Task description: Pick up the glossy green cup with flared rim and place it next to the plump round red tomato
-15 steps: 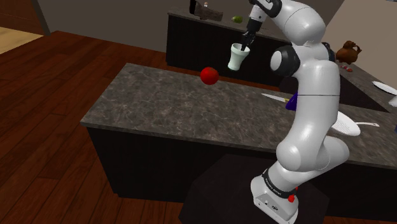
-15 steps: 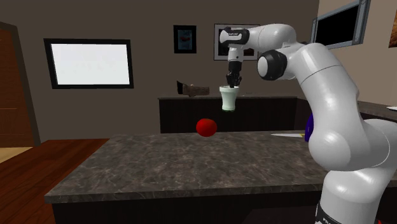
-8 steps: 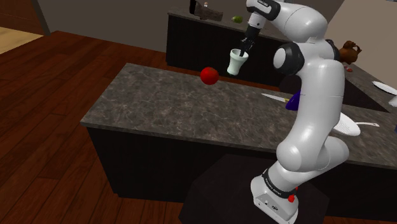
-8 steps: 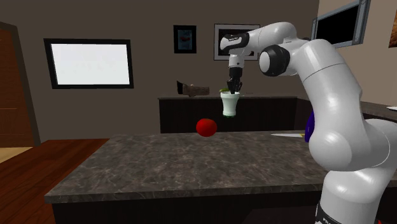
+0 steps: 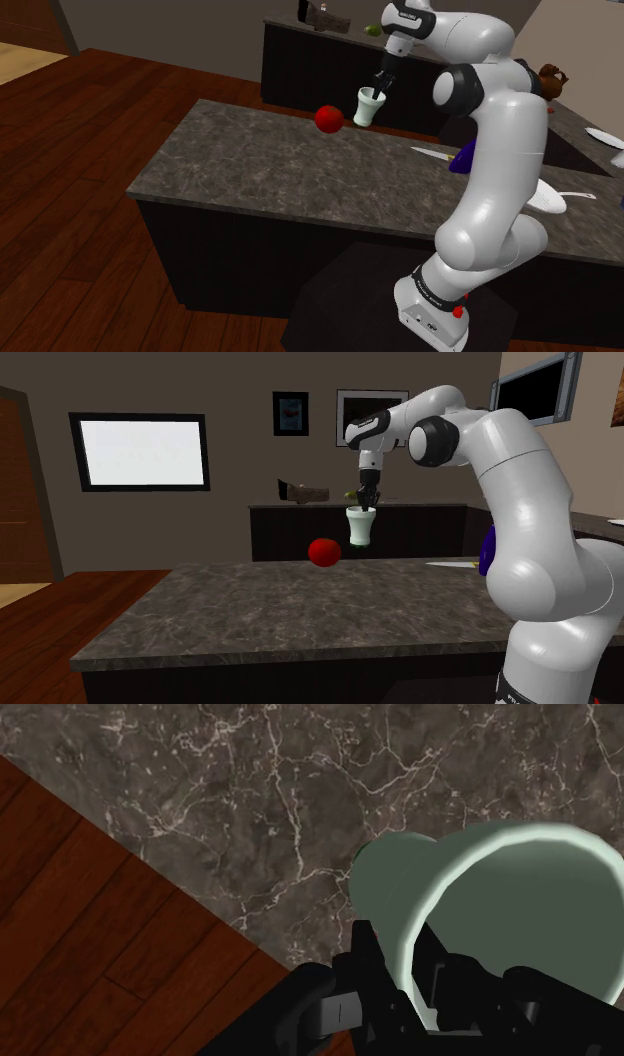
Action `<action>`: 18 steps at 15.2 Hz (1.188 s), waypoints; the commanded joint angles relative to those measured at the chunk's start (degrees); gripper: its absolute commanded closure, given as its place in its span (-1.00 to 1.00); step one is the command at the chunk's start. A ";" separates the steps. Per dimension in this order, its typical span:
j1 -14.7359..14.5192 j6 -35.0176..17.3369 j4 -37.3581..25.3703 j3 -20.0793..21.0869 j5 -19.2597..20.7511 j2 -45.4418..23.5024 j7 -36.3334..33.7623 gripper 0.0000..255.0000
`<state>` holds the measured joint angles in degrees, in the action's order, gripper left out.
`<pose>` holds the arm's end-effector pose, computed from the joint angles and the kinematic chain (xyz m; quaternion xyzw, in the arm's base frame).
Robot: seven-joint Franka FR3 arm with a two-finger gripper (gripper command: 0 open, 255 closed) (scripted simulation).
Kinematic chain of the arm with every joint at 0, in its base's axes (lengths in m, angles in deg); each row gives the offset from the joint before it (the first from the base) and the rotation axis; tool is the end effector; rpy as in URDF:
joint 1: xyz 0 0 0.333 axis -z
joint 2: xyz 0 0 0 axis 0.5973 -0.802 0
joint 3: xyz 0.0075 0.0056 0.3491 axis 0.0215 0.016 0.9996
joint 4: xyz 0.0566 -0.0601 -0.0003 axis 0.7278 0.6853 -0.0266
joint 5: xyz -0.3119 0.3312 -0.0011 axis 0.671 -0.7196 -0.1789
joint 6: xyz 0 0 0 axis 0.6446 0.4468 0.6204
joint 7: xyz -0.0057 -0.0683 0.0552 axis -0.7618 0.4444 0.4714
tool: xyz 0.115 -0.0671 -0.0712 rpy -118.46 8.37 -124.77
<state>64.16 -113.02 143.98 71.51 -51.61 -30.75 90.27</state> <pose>0.6429 -0.4399 0.4618 -0.9972 0.0257 0.0215 0.0664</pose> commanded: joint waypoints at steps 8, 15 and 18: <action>-0.66 -7.25 7.76 0.03 -0.04 0.51 0.75 1.00; -0.93 -12.25 12.24 0.15 -0.29 -0.08 1.33 1.00; -0.99 -13.63 13.33 0.20 -0.39 -0.37 1.50 1.00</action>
<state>63.19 -126.31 157.01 71.71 -51.98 -31.16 91.72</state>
